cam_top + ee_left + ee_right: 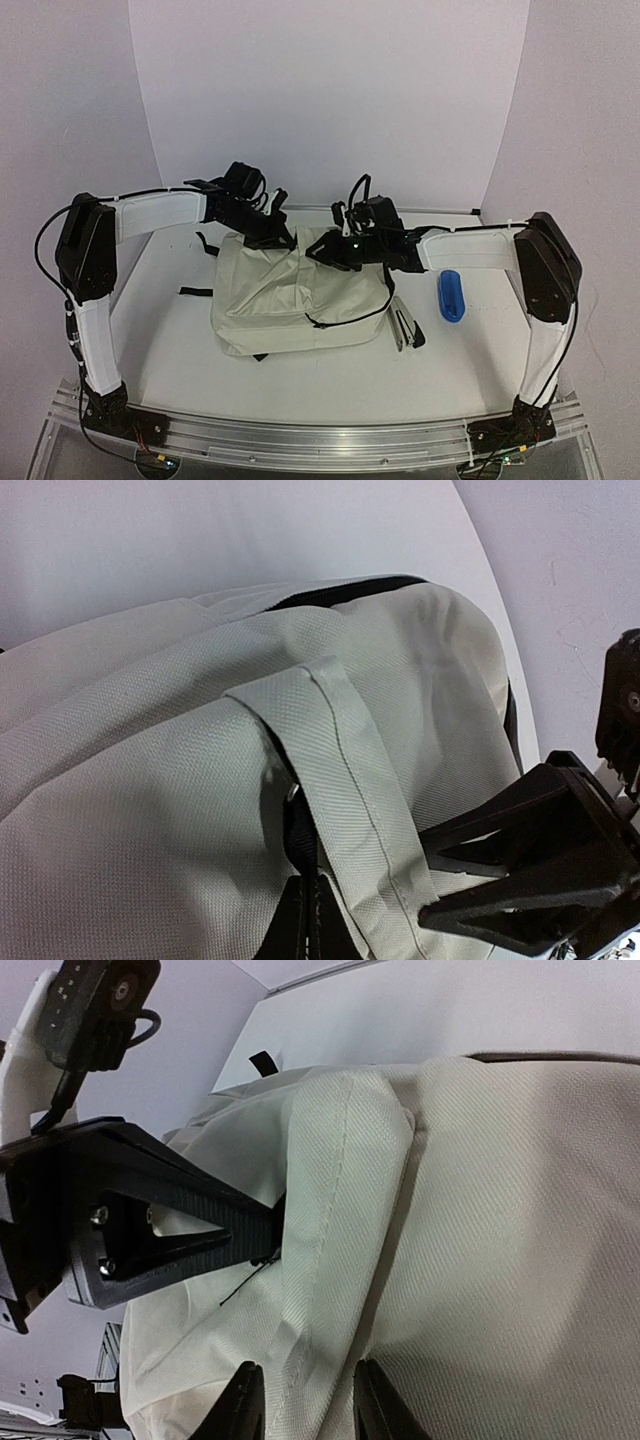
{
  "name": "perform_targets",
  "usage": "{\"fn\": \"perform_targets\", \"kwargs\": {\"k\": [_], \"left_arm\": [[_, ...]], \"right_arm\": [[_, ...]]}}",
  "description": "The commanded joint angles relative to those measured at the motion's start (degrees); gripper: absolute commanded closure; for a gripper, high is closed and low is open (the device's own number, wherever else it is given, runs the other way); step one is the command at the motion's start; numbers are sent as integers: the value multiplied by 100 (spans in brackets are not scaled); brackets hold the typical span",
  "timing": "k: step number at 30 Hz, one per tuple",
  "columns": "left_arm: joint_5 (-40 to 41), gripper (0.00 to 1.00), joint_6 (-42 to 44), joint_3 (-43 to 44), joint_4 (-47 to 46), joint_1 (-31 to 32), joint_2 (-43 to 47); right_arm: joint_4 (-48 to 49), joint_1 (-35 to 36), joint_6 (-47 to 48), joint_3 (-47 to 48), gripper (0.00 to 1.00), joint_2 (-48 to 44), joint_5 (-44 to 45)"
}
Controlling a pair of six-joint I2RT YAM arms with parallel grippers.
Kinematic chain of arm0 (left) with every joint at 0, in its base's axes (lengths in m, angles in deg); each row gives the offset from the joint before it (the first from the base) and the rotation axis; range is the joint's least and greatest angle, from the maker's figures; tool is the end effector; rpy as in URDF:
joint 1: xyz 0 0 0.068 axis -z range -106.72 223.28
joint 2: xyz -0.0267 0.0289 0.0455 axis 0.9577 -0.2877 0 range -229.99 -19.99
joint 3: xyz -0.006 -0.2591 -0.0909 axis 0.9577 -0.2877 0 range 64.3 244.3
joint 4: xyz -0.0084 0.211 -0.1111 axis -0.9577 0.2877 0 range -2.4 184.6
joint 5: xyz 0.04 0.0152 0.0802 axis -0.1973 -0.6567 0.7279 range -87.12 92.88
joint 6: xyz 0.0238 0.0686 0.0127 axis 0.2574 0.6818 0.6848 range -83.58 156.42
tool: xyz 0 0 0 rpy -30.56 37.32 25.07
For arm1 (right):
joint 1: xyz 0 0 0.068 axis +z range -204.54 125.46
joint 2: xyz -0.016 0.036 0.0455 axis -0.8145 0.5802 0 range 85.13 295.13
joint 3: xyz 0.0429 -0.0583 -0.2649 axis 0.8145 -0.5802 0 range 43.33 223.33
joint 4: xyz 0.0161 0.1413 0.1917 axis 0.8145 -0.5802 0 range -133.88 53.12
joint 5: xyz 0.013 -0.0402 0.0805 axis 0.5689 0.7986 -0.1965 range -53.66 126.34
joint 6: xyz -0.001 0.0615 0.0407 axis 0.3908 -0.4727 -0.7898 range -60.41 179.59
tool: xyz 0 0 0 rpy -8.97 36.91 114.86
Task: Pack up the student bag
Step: Unzip the student bag at the center of the board.
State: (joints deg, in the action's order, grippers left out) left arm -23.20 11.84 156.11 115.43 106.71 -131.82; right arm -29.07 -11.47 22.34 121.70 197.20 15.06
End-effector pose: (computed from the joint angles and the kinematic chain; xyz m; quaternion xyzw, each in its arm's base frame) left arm 0.3467 -0.2614 0.2453 0.1511 0.9001 -0.3541 0.2042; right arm 0.3170 0.3270 0.2300 -0.1401 0.8270 0.4560 0.2976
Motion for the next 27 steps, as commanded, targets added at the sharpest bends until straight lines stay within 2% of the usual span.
{"fn": "perform_targets", "kwargs": {"k": [1,6,27], "left_arm": [[-173,100,-121,-123,-225,23,368],[-207,100,-172,-244,-202,23,469],[-724,100,-588,-1261,-363,93,1037]], "right_arm": [[237,0,-208,316,82,277,124],[281,6,-354,340,100,324,299],[377,0,-510,401,100,351,518]]}}
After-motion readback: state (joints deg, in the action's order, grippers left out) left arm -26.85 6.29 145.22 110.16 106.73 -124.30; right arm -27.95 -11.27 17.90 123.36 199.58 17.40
